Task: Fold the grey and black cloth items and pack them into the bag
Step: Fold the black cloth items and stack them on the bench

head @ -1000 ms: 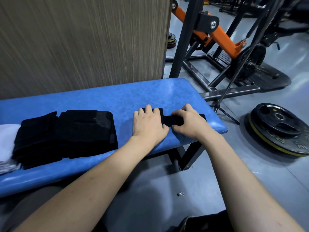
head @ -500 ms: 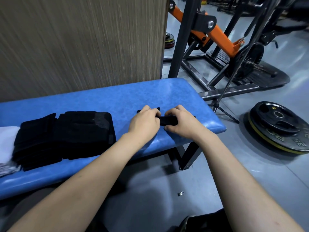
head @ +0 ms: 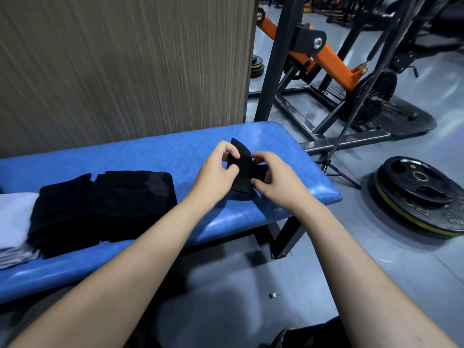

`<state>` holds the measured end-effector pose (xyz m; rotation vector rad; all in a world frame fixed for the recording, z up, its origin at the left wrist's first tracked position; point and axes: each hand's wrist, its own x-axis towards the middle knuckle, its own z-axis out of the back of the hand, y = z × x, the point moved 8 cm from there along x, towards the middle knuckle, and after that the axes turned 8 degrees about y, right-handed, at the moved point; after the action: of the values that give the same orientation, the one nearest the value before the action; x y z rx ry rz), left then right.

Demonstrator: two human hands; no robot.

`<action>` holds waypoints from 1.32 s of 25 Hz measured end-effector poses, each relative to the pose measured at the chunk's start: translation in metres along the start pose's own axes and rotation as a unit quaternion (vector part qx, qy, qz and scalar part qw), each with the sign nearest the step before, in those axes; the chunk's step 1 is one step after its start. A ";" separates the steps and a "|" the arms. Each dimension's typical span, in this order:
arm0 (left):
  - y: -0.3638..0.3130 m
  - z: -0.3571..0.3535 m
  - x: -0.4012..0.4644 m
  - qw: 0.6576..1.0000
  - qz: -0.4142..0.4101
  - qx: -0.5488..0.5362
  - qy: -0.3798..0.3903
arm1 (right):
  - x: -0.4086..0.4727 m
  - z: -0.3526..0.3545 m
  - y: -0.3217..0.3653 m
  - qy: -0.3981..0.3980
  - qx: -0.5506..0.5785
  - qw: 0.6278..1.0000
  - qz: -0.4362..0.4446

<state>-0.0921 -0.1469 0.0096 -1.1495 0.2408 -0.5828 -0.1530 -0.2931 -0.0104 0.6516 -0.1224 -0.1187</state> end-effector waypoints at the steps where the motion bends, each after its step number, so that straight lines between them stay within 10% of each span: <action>1: 0.003 0.001 0.000 1.000 0.016 -0.005 -0.001 | 0.000 0.001 -0.001 -0.005 0.000 1.000 0.000; 9: 0.032 -0.015 -0.008 0.892 0.050 0.448 0.039 | 0.004 -0.022 -0.012 0.074 -0.087 0.993 -0.027; 15: 0.023 -0.034 -0.013 0.918 0.003 0.393 0.052 | 0.004 -0.014 -0.013 0.045 -0.200 0.977 -0.060; 33: 0.005 -0.043 -0.016 0.846 -0.034 0.532 0.025 | 0.000 -0.013 -0.020 0.104 -0.158 0.971 -0.148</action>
<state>-0.1235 -0.1708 -0.0140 -0.0561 -0.0971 -0.6718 -0.1520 -0.3011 -0.0328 0.3571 0.1953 -0.3484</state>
